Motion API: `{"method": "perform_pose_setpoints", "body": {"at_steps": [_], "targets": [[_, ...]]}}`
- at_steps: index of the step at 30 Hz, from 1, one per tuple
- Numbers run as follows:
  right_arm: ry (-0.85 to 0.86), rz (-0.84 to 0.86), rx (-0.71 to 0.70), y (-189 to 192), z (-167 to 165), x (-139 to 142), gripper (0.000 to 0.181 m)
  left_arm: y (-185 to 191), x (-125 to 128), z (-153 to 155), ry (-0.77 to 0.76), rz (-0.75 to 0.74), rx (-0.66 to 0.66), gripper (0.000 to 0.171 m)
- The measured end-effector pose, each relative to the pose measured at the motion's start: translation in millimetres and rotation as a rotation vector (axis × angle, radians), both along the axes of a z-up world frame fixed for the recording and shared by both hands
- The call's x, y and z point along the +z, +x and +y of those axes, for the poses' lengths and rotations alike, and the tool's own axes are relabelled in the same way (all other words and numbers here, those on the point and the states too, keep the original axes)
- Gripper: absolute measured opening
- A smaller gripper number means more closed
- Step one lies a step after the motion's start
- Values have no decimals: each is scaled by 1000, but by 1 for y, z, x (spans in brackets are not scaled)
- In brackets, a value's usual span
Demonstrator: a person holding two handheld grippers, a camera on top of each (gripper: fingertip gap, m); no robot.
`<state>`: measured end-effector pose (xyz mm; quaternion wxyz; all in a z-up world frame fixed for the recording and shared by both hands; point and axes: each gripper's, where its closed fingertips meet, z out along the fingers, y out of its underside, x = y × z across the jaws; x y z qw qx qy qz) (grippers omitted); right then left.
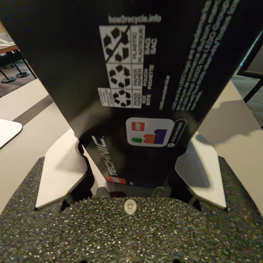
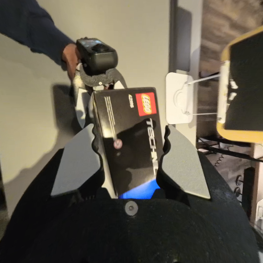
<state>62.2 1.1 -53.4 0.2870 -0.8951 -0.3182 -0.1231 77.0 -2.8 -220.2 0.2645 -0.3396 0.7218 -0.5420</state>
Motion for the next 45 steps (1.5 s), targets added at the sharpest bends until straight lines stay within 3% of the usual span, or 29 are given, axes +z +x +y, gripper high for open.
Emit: {"method": "perform_pose_setpoints", "body": {"at_steps": [5,7,9,13,17,20,27,30,35,39,45], "targets": [[448,145,-190,25,-66,29,102,-2,0,4,-1,2,-9,133],[624,269,-277,37,-93,17,103,-2,0,7,-4,2,-9,133],[705,439,-318,41,-101,-15,96,-3,0,11,-11,-3,-4,133],[697,558,-365,45,-77,-85,81,-4,1,16,-23,-8,7,133],[740,607,-259,32,-50,-81,48,-6,1,21,-36,-9,9,133],[711,536,-214,27,-35,-71,50,-9,4,30,-94,1,1,132],[625,543,-101,7,2,-52,60,-21,10,55,-285,0,-77,131],[647,601,-140,30,-5,-67,70,-23,11,61,-354,13,-91,121],[513,945,-129,42,-14,-123,78,-27,11,54,-332,-17,-156,121],[469,872,-102,37,-22,-130,89,-22,14,53,-372,-10,-149,121],[398,902,-48,11,-25,-143,104,-19,11,53,-384,15,-131,117]]}}
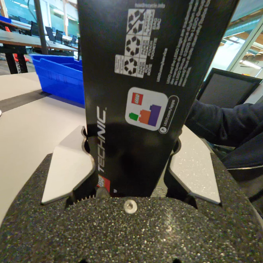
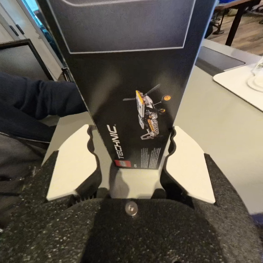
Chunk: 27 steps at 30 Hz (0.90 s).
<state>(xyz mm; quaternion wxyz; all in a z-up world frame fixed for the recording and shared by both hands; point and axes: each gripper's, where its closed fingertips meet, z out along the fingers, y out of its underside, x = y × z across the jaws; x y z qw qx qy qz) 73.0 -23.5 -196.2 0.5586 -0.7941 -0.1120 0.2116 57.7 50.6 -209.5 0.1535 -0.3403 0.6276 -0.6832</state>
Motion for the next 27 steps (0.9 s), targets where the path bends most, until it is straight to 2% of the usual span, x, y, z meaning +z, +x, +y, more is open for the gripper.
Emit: {"method": "perform_pose_setpoints", "body": {"at_steps": [7,10,12,16,22,27], "targets": [[-77,-146,-103,0,26,-10,108,-3,-9,22,24,65,95,112],[-167,-228,-142,3,31,-13,108,-9,-10,33,17,80,122,90],[-212,-246,-151,4,33,-6,107,-16,-4,41,-3,60,143,78],[-320,-317,-120,2,33,13,108,-30,15,65,-33,13,196,79],[-711,-548,11,-4,42,32,108,-60,19,115,-39,16,304,83],[-1000,-688,107,-17,80,36,108,-93,22,178,-32,17,483,88]]}}
